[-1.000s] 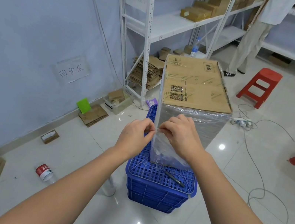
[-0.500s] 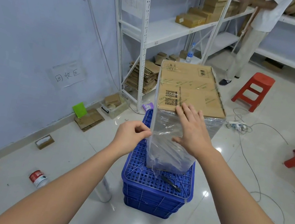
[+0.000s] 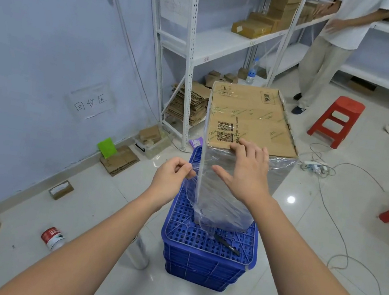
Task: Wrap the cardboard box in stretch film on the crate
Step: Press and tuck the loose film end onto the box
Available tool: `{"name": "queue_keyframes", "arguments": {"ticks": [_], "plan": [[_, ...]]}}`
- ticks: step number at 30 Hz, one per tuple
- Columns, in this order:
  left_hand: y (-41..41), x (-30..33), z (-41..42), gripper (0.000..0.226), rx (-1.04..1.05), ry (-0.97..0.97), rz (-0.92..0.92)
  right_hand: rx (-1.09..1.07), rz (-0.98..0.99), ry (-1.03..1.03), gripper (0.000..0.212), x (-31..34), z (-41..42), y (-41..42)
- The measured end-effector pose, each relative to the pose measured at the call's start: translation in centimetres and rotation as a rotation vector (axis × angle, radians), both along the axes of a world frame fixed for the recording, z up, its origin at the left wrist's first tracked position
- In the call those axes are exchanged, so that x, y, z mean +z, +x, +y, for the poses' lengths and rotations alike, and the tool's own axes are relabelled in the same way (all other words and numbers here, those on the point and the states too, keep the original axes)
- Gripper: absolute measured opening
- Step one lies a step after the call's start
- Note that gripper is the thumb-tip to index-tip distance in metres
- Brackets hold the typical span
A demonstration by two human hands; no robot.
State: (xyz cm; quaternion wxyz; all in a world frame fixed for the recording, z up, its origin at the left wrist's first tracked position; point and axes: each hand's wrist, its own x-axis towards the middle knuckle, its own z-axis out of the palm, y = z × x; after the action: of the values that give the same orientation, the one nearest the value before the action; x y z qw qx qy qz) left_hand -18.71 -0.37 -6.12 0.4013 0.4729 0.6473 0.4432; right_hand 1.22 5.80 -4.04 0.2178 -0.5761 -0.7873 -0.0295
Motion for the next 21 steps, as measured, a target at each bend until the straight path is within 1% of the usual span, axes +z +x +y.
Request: {"name": "queue_keyframes", "arguments": {"ticks": [5, 11, 16, 19, 21], "plan": [[0.3, 0.2, 0.3, 0.016, -0.011, 0.007, 0.015, -0.078, 0.010, 0.012, 0.089, 0.1, 0.2, -1.1], [0.6, 0.6, 0.7, 0.008, -0.042, 0.043, 0.153, -0.133, -0.013, -0.007, 0.103, 0.2, 0.5, -1.6], [0.9, 0.7, 1.1, 0.022, -0.111, 0.134, 0.251, -0.130, -0.001, 0.003, 0.104, 0.2, 0.5, -1.7], [1.3, 0.8, 1.4, 0.032, -0.129, 0.152, 0.265, -0.100, 0.017, -0.022, 0.105, 0.2, 0.5, -1.3], [1.5, 0.8, 1.5, 0.029, -0.113, 0.136, 0.257, -0.059, 0.015, -0.056, 0.107, 0.2, 0.5, -0.7]]}}
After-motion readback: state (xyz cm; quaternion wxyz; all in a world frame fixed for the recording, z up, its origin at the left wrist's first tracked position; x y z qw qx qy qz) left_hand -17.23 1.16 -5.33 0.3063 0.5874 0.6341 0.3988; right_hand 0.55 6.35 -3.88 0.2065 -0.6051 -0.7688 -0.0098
